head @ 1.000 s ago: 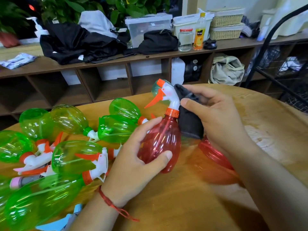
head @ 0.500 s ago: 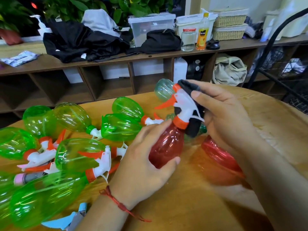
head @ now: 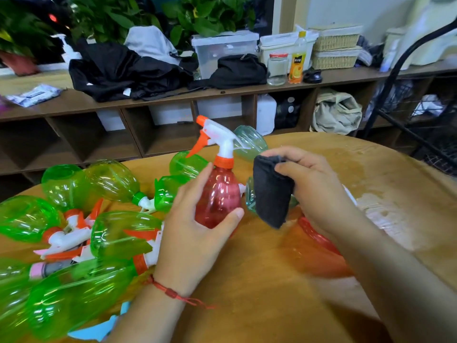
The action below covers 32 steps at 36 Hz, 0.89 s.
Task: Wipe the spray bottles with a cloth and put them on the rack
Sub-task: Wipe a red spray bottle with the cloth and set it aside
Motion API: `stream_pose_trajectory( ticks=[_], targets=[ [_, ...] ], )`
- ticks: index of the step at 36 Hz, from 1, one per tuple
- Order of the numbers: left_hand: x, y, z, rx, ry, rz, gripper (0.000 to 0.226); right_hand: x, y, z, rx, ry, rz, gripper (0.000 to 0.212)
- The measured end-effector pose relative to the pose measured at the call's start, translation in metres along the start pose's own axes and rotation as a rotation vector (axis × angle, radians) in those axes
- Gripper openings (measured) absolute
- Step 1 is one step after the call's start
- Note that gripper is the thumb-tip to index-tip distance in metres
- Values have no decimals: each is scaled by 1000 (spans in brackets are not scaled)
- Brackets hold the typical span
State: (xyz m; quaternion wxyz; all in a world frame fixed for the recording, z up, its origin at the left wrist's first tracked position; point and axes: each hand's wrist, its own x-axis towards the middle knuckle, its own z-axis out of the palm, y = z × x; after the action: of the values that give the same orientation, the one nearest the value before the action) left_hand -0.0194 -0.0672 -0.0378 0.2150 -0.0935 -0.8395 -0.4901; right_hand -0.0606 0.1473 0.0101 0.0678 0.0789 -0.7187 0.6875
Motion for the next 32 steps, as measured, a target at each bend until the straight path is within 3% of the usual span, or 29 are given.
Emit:
stream_pose_trajectory(
  ticks=[4, 6, 9, 12, 18, 20, 26, 32],
  targets=[
    [-3, 0, 4, 48, -19, 37, 93, 2, -14, 14, 26, 108, 48, 32],
    [-3, 1, 4, 61, -19, 48, 93, 3, -23, 16, 36, 109, 33, 47],
    [-4, 5, 3, 76, -28, 51, 94, 1, -35, 12, -197, 45, 24, 30],
    [-6, 9, 3, 69, -54, 42, 97, 1, -41, 10, -284, 35, -11, 12],
    [-9, 15, 4, 51, -110, 86, 102, -14, -64, -2, -470, -3, -97, 22],
    [-11, 20, 5, 49, -128, 98, 101, -20, -71, -10, -541, 38, -135, 23],
    [-18, 15, 15, 110, -212, 191, 69, -16, -83, -59, -548, 260, -149, 29],
    [-22, 12, 24, 200, -307, 175, 66, -1, -80, -104, -631, 424, -195, 30]
  ],
)
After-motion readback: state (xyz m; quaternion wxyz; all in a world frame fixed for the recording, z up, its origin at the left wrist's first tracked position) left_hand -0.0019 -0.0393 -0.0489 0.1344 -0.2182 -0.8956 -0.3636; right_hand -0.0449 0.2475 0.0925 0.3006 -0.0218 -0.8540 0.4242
